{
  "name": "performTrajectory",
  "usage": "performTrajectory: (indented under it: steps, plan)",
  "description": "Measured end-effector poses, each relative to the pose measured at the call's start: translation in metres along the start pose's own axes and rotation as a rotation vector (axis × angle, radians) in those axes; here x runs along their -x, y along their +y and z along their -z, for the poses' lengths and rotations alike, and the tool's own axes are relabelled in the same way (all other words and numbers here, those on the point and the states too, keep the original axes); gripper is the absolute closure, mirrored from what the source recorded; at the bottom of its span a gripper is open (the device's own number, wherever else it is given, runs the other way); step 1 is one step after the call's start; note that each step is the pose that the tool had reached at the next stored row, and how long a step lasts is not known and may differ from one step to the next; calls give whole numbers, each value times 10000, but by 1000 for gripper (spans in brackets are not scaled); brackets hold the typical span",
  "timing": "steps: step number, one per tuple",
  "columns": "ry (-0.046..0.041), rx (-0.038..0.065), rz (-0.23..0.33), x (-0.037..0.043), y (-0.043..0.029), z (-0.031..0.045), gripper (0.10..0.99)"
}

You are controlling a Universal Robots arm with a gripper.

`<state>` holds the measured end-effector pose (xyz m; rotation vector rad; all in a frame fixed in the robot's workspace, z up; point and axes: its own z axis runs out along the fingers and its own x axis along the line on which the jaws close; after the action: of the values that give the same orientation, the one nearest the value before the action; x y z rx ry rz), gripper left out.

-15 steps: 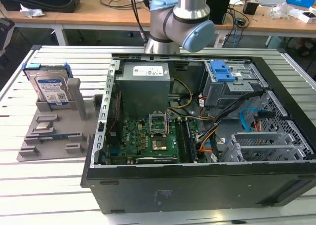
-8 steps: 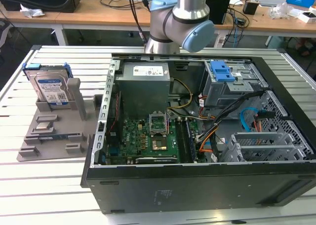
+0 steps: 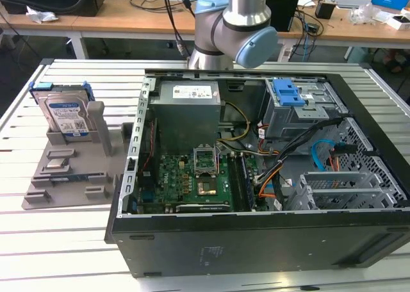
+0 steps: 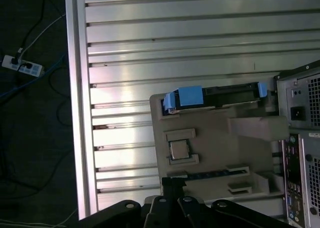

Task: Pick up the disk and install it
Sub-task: 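Reach for the disk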

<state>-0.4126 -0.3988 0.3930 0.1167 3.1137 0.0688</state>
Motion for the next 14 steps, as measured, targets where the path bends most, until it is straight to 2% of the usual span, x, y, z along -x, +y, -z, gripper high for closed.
performTrajectory:
  steps: [14]
  plan:
    - [0, 0, 1, -177, -13, 4, 980]
